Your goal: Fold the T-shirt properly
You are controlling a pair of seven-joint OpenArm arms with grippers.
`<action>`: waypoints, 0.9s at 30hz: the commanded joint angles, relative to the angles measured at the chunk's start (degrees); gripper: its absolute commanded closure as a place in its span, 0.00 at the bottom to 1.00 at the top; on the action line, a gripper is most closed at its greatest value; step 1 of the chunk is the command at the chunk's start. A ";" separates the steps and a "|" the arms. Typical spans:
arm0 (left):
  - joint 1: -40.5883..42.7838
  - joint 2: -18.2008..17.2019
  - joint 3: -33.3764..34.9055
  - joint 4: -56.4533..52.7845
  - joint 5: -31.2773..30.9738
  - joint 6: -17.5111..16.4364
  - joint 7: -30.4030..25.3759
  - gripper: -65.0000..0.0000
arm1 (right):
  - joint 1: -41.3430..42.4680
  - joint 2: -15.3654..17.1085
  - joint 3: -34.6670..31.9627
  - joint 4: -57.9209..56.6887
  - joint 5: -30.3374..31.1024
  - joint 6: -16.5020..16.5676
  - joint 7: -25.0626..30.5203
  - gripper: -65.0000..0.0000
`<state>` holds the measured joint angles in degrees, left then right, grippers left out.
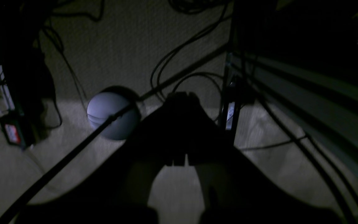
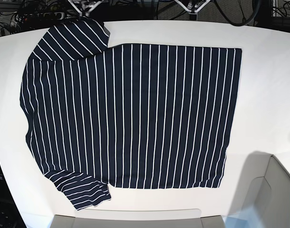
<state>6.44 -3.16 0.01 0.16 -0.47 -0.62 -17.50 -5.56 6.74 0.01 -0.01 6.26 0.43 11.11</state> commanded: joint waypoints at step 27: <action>21.83 -0.05 0.38 6.65 0.34 0.40 -59.38 0.99 | -16.90 4.03 0.03 1.20 15.67 22.74 54.34 1.00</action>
<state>26.44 -3.18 0.34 7.27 -0.03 -0.43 -75.02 -22.20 10.15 0.01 0.95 21.67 22.74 63.72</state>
